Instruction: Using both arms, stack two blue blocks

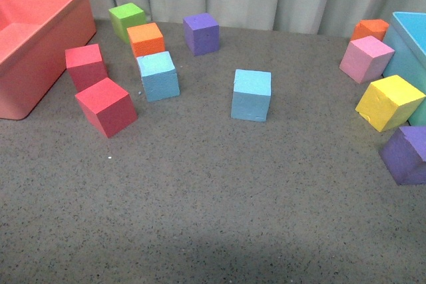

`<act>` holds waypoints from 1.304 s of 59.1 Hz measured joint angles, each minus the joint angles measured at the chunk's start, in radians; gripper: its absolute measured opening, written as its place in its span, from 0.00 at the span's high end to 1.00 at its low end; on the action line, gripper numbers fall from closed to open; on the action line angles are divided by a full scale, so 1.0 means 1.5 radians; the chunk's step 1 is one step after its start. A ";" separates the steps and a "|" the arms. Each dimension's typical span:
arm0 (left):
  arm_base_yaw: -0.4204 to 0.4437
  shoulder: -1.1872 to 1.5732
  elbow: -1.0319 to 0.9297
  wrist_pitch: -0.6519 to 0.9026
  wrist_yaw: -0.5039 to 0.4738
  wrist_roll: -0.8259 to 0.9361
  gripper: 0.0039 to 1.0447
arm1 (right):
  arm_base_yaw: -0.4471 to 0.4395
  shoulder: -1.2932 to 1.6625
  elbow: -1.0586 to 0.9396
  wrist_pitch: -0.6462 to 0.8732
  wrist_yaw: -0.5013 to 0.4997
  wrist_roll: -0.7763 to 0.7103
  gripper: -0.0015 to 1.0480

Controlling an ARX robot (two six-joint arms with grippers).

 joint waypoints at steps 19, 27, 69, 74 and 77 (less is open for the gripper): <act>0.000 0.000 0.000 0.000 0.000 0.000 0.06 | 0.000 -0.151 -0.017 -0.130 0.000 0.000 0.99; 0.000 0.000 0.000 0.000 0.000 0.000 0.06 | 0.000 -0.206 -0.019 -0.179 0.000 0.000 0.99; 0.000 0.000 0.000 0.000 0.000 0.000 0.06 | 0.000 -0.436 -0.019 -0.402 0.000 0.000 0.99; 0.000 0.000 0.000 0.000 0.000 0.000 0.06 | 0.000 -0.457 -0.019 -0.423 0.000 0.000 0.99; 0.000 0.000 0.000 0.000 0.000 0.000 0.06 | 0.000 -0.472 -0.019 -0.439 0.000 0.000 0.99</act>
